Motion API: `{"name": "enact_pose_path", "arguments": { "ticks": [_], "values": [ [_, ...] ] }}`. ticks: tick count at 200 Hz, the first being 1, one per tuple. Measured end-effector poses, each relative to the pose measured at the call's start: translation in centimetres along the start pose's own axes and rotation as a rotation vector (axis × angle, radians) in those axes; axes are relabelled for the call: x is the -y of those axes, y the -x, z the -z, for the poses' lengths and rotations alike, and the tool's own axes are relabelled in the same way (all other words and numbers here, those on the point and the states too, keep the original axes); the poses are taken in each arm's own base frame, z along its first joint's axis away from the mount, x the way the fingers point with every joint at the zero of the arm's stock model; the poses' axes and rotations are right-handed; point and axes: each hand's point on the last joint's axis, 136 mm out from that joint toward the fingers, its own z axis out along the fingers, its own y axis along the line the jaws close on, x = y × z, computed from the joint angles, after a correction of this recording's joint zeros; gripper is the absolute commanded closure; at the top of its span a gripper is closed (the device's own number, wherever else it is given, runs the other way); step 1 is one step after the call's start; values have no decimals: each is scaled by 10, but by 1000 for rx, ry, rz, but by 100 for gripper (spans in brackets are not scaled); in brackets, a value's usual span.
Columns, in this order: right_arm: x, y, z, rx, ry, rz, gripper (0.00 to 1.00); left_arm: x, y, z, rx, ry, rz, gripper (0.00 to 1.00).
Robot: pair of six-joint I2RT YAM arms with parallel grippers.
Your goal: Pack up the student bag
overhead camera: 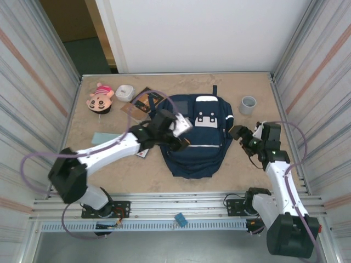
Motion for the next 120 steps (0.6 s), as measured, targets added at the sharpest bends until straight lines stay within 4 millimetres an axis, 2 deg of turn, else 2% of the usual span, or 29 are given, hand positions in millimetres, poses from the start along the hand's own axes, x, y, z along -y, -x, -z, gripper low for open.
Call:
{"name": "enact_pose_path", "arguments": {
  "ticks": [24, 47, 67, 120],
  "values": [
    [15, -20, -5, -49, 0, -56, 18, 39, -7, -49, -73, -113, -203, 23],
    [17, -28, -7, -77, 11, -83, 18, 48, -19, -79, -122, -150, -302, 21],
    [14, -28, -5, -74, 27, -76, 17, 44, -20, -88, -124, -143, -351, 21],
    [10, -30, -6, -92, 48, -74, 17, 35, -8, -97, -82, -90, -424, 22]
  ]
}}
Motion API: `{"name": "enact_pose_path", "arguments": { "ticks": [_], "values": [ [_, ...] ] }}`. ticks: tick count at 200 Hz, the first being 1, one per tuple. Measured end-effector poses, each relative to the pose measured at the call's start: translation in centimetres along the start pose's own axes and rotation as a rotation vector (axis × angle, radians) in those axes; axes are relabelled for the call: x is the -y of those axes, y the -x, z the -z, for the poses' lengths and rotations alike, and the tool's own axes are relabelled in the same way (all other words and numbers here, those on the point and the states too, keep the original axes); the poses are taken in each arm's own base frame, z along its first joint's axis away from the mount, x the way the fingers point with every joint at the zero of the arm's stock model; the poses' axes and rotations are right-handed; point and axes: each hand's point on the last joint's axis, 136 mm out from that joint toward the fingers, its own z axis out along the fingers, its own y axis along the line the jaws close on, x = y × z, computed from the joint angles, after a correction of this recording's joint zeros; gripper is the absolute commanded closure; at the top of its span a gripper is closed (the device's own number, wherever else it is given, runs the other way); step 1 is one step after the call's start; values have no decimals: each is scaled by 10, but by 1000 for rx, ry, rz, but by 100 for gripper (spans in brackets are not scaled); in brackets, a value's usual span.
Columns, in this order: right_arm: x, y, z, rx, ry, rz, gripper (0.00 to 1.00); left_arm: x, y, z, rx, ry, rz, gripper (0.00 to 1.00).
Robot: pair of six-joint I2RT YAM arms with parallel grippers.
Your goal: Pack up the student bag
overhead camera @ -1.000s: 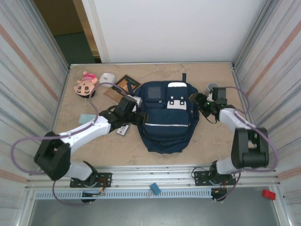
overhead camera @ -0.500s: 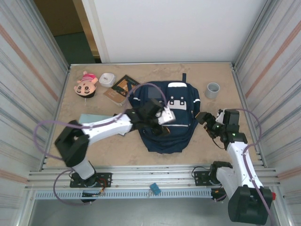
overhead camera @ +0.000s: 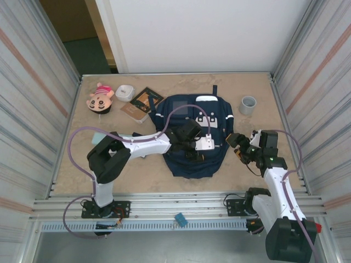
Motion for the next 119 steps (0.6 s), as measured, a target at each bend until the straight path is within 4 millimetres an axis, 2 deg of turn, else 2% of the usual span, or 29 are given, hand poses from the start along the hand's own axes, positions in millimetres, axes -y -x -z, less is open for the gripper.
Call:
{"name": "enact_pose_path", "arguments": {
  "ticks": [15, 36, 48, 55, 66, 84, 99, 119],
  "values": [
    [-2, 0, -1, -6, 12, 3, 17, -2, 1, -2, 4, 15, -12, 30],
    [-4, 2, -2, -5, 20, 9, 17, -4, 1, -8, 8, 30, -31, 65],
    [-4, 2, -3, -4, 21, 13, 16, -4, 1, -10, 9, 37, -39, 90],
    [-4, 3, -3, -3, 20, 15, 15, -4, 1, -10, 11, 38, -43, 99],
    [-4, 3, -3, 0, 20, 30, 15, -5, 1, -8, 16, 39, -51, 100],
    [-5, 5, -3, 9, 21, 74, 14, -7, 5, 8, 48, 10, -39, 100],
    [-10, 10, -2, 32, 37, 136, 14, -12, 9, 31, 86, -33, -13, 100],
    [-22, 18, 2, 82, 77, 253, 17, -25, 16, 71, 158, -71, 22, 100]
  ]
}}
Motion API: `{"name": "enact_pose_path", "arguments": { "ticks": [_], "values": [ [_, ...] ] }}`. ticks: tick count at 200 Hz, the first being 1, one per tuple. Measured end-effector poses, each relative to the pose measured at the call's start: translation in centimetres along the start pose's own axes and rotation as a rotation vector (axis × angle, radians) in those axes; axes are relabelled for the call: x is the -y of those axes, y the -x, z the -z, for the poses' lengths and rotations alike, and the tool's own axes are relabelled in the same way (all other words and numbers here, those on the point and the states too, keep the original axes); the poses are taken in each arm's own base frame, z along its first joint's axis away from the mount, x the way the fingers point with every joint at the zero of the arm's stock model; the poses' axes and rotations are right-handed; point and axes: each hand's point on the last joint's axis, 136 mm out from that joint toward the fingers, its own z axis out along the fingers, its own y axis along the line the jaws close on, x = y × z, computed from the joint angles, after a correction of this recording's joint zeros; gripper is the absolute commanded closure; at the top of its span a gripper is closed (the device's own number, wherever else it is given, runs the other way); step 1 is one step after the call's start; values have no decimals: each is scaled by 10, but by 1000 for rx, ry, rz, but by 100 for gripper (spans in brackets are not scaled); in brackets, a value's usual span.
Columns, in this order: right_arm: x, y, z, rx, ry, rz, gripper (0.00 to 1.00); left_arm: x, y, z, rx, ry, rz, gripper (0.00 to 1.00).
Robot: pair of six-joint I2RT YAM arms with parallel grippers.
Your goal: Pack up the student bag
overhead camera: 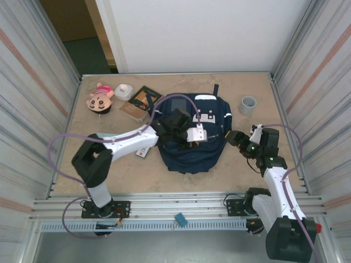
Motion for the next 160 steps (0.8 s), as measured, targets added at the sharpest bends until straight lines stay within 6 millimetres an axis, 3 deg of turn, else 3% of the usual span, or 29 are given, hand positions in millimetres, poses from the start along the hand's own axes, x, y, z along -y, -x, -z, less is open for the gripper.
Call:
{"name": "enact_pose_path", "arguments": {
  "ticks": [37, 65, 104, 160],
  "values": [
    [-18, 19, 7, 102, 54, 218, 28, -32, 24, 68, 149, -9, 56, 100],
    [-17, 21, 3, 154, 83, 316, 37, -50, 25, 103, 239, -19, 105, 100],
    [-9, 0, -11, 144, 101, 421, 43, -60, 20, 122, 304, -52, 146, 100],
    [-17, 7, -33, 107, 102, 550, 44, -58, 26, 133, 339, -93, 156, 100]
  ]
}}
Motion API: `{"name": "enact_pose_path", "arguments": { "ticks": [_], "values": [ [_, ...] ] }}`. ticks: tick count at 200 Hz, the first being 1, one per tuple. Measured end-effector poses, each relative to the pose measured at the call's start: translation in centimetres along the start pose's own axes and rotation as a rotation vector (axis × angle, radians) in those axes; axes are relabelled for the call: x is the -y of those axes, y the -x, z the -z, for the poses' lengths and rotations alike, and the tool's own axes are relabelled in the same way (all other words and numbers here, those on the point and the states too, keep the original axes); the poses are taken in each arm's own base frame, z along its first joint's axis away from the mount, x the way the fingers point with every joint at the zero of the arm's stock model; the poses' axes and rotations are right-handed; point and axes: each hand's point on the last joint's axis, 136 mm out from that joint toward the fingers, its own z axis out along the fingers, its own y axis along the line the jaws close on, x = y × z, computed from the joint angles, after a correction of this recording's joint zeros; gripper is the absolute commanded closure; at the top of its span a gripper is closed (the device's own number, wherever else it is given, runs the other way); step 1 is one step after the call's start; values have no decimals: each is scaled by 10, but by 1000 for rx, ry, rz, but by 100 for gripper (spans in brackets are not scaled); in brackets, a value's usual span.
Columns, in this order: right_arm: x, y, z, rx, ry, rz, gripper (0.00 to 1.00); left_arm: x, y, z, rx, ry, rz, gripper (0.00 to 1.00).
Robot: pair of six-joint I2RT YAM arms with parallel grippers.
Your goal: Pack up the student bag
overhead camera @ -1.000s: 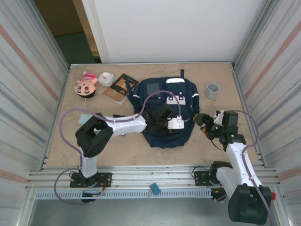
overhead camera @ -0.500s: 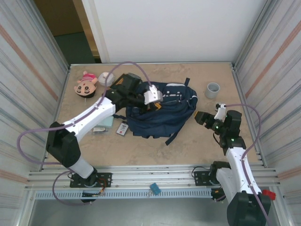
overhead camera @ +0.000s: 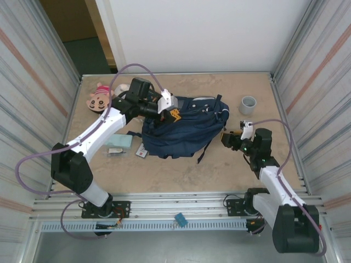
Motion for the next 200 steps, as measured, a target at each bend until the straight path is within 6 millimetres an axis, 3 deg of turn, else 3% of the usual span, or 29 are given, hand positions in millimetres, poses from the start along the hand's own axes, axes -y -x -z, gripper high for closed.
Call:
{"name": "enact_pose_path", "arguments": {
  "ticks": [39, 74, 111, 200],
  "values": [
    [-12, 6, -12, -27, 77, 72, 58, -1, 0, 6, 8, -11, 6, 100],
    [-27, 11, -12, -34, 163, 151, 84, 2, -1, 7, 10, -24, 4, 100],
    [-37, 14, -8, -48, 228, 188, 100, 1, -2, 7, 7, -19, 5, 100],
    [-56, 13, -3, -114, 292, 173, 100, -31, -14, 3, -122, 191, -40, 100]
  ]
}}
